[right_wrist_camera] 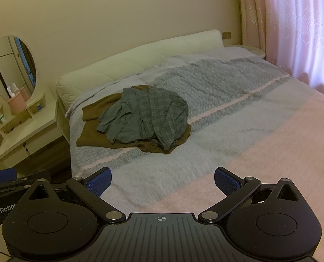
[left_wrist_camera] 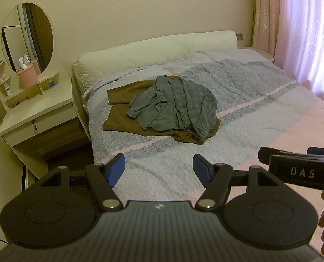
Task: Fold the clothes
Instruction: 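Move both grippers toward the green plaid shirt on the brown garment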
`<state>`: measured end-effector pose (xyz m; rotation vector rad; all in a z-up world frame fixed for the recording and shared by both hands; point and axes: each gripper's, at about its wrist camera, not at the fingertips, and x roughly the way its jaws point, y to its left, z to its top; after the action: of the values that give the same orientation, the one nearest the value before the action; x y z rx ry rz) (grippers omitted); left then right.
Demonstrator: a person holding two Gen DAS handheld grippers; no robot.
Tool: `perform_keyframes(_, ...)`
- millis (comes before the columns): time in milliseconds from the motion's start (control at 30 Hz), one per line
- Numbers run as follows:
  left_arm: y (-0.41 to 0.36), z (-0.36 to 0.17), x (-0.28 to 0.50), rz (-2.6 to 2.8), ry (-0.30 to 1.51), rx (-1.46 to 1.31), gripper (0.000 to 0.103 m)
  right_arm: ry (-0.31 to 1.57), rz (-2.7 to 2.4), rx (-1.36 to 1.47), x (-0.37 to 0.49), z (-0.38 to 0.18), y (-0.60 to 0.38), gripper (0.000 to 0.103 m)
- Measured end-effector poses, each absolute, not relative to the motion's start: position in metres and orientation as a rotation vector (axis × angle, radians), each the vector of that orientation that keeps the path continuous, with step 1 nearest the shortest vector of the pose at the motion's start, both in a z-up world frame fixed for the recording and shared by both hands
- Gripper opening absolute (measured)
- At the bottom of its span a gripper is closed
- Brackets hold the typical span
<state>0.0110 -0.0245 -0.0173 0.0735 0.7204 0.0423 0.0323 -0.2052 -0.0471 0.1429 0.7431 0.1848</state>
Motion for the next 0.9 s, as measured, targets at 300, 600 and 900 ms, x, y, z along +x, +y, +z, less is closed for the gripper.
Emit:
perform_keyframes(300,-0.0263,-0.0199,0.0085,0.04,0.724,0.082,0.065,0.739,0.188,0.147,0.0302,-0.0451,-0.2101,0.102)
perform_keyframes(600,-0.0289,-0.0184,0.0083,0.039,0.722,0.091,0.065,0.737,0.183,0.158,0.0303,-0.0436,-0.2132,0.102)
perform_keyframes(900,-0.0295,-0.0214,0.0121,0.039,0.73,0.093,0.065,0.74,0.172,0.161,0.0331,-0.0458,-0.2121,0.102)
